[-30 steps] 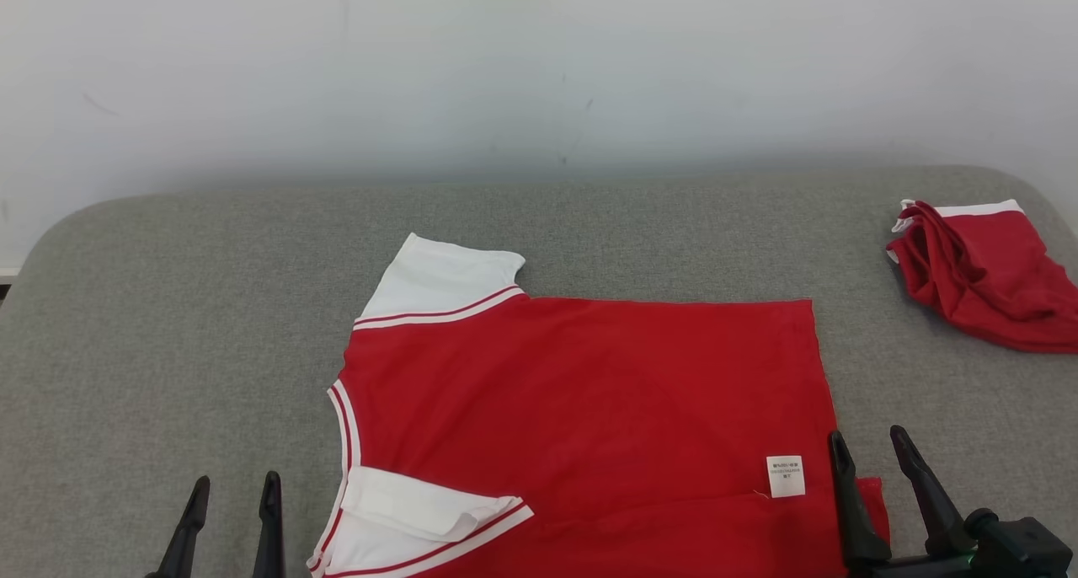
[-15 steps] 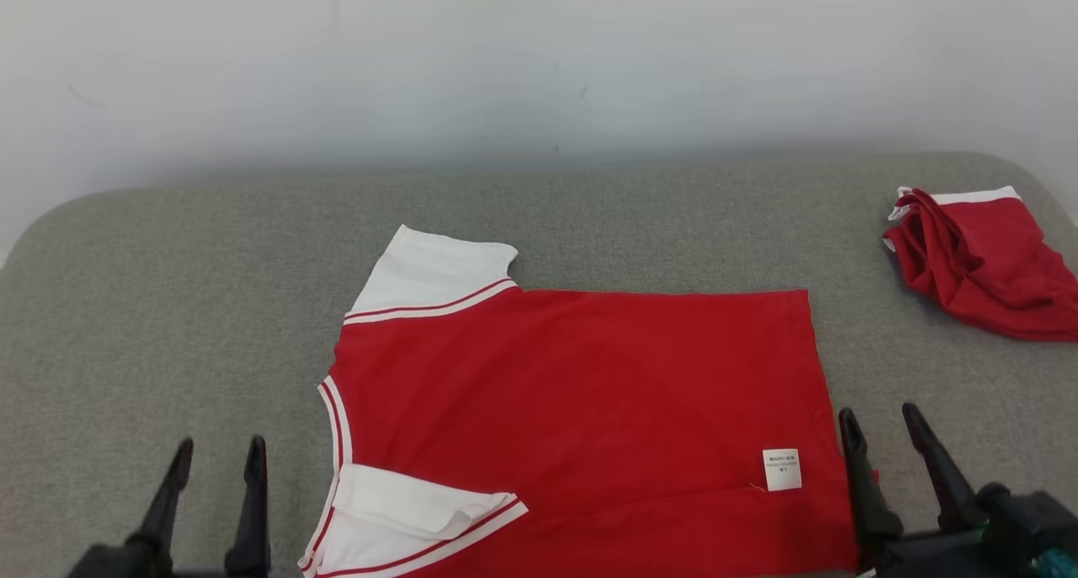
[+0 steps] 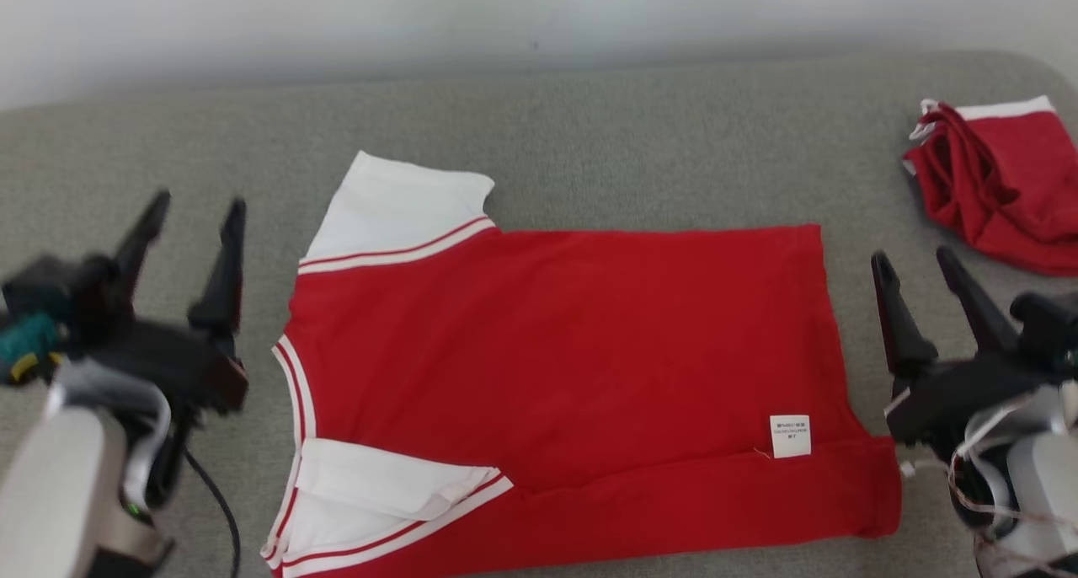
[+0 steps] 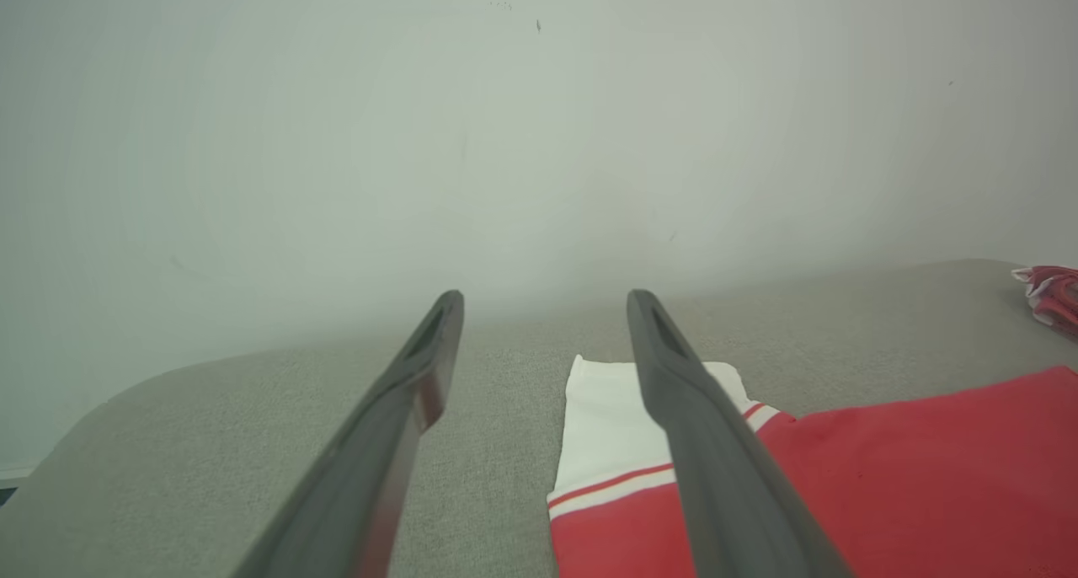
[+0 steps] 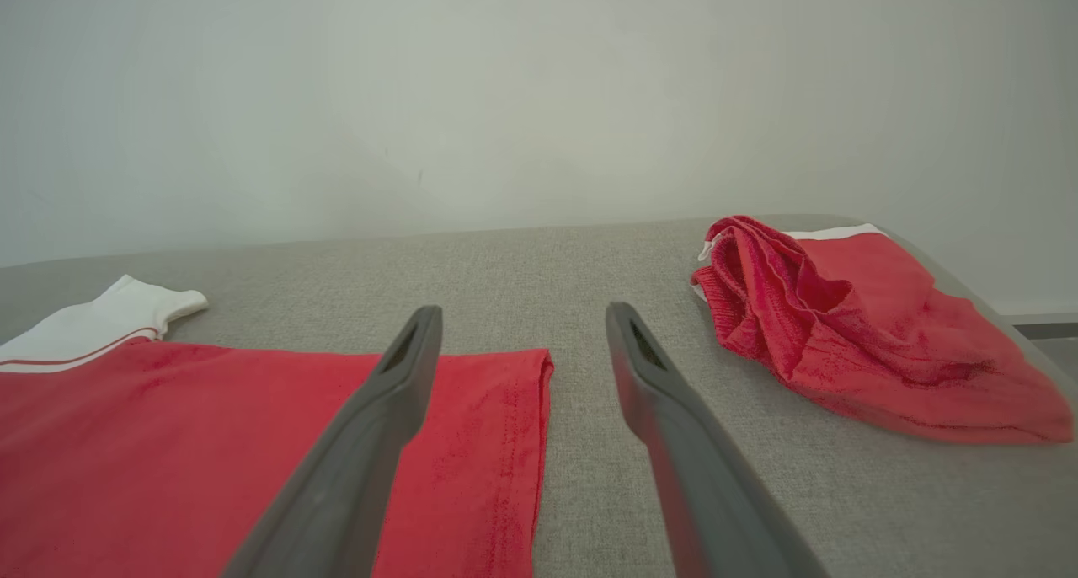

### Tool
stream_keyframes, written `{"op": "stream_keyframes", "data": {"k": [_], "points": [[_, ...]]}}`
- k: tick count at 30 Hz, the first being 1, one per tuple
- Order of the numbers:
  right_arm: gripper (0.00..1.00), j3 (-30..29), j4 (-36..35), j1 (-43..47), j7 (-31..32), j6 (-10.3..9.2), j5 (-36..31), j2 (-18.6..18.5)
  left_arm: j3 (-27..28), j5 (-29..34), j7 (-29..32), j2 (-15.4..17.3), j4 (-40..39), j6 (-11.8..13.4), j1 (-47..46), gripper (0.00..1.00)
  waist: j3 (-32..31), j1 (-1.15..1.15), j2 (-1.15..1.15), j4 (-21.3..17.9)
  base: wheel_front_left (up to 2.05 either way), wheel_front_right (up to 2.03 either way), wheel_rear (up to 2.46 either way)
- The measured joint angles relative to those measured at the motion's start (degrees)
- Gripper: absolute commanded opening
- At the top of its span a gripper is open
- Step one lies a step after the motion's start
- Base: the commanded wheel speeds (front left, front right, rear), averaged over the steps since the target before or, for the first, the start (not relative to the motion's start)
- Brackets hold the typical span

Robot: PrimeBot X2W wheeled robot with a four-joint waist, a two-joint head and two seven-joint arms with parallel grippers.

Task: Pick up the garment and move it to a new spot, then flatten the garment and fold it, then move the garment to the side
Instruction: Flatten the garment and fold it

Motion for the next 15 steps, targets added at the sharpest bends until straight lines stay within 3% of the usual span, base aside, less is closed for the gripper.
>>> {"op": "stream_keyframes", "data": {"k": [7, 15], "points": [[1.00, 3.7, 4.8, -10.6, 3.9, 0.00, 0.5, -1.8, -7.9, -5.2, 5.6, 6.6, 5.3, -0.1, -14.3, 1.00, 6.8, 0.01, 0.00, -1.3, 0.00, 0.00, 0.00], [1.00, 8.5, 10.9, -19.4, 6.8, 0.00, 2.0, -1.7, -14.3, -10.4, 9.9, 8.2, 16.1, -0.1, -28.0, 1.00, 13.1, 0.00, 0.01, -3.3, 0.00, 0.00, 0.00]]}}
